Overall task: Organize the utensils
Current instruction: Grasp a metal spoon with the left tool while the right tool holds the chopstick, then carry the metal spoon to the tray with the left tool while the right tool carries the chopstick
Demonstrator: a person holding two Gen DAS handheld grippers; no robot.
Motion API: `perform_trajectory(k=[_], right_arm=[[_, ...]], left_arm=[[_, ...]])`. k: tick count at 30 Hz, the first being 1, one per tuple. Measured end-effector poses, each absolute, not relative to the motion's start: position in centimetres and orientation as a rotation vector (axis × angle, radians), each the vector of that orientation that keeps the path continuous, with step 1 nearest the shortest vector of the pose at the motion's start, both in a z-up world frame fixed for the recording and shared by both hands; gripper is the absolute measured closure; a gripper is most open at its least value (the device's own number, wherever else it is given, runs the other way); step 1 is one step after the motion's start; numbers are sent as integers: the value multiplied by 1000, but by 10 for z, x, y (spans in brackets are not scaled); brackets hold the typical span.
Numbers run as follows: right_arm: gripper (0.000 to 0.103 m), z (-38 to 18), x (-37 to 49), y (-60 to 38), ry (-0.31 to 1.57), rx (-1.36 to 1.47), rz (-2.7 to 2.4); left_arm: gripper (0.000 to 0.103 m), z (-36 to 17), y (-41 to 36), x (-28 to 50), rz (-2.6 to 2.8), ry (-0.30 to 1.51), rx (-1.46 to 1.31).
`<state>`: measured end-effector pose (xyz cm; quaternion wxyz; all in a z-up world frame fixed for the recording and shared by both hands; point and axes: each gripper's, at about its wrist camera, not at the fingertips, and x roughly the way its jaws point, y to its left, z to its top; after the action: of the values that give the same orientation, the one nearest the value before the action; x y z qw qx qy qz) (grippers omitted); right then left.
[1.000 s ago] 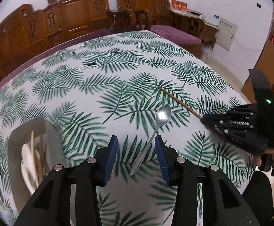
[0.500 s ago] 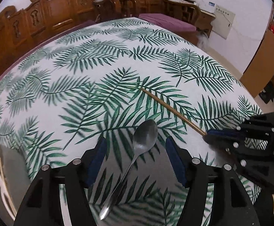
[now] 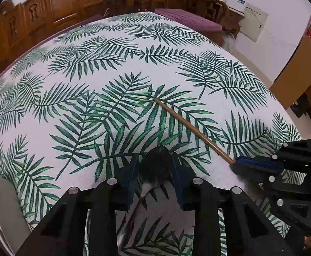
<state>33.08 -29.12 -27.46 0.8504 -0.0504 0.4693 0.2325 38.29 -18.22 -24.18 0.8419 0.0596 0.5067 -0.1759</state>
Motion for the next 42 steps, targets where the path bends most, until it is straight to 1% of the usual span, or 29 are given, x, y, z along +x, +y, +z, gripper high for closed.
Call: perform_trajectory(k=[5, 18, 27, 42], right_arm=[[97, -267, 328, -285, 963, -125, 490], [97, -220, 314, -259, 864, -135, 547], [97, -195, 305, -250, 818, -128, 564], [97, -176, 296, -238, 785, -114, 602]], left_arm=[[76, -230, -176, 378, -342, 1040, 131], [77, -157, -141, 356, -288, 903, 47], [77, -125, -124, 336, -267, 837, 31], [77, -79, -48, 292, -175, 765, -43]])
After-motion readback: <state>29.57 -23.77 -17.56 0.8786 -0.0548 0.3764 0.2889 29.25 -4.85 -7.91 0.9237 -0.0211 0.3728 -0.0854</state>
